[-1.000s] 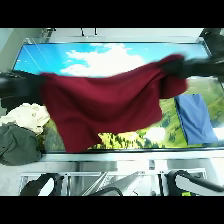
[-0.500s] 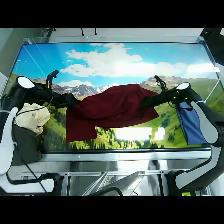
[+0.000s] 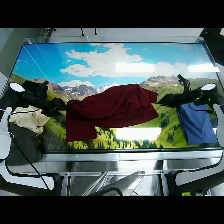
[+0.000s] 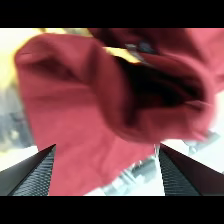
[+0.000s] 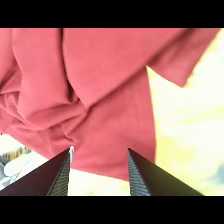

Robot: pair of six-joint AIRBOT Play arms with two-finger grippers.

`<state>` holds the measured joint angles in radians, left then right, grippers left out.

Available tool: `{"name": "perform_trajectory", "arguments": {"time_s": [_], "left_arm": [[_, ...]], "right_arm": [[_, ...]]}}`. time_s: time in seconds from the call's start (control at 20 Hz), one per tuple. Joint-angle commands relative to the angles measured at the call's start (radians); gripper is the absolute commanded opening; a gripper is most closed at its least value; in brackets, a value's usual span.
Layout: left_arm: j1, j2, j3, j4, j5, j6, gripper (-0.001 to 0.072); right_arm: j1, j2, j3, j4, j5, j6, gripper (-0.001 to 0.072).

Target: Fold the shirts.

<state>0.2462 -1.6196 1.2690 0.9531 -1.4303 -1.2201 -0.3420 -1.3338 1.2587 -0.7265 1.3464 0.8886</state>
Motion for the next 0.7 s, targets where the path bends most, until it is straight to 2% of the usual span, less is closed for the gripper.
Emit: {"name": "perform_trajectory", "arguments": {"time_s": [0.0,0.25,0.45,0.5,0.65], "left_arm": [[0.018,-0.034,-0.052,-0.002,0.152,0.042,0.0690],[-0.004,-0.110,-0.048,-0.006,0.205,0.133,0.0690],[-0.053,-0.198,0.066,-0.006,0.195,0.146,0.0688],[-0.068,-0.218,0.098,-0.005,0.181,0.146,0.0570],[-0.108,-0.241,0.135,-0.002,0.119,0.153,0.0159]], "right_arm": [[-0.033,0.005,-0.026,-0.023,0.005,0.002,0.0407],[-0.032,-0.001,-0.067,-0.040,-0.010,0.002,0.0406],[-0.029,-0.031,-0.074,-0.037,-0.010,0.003,0.0406],[-0.029,-0.038,-0.074,-0.037,-0.006,0.006,0.0406],[-0.029,-0.060,-0.075,-0.038,-0.002,0.006,0.0406]]}}
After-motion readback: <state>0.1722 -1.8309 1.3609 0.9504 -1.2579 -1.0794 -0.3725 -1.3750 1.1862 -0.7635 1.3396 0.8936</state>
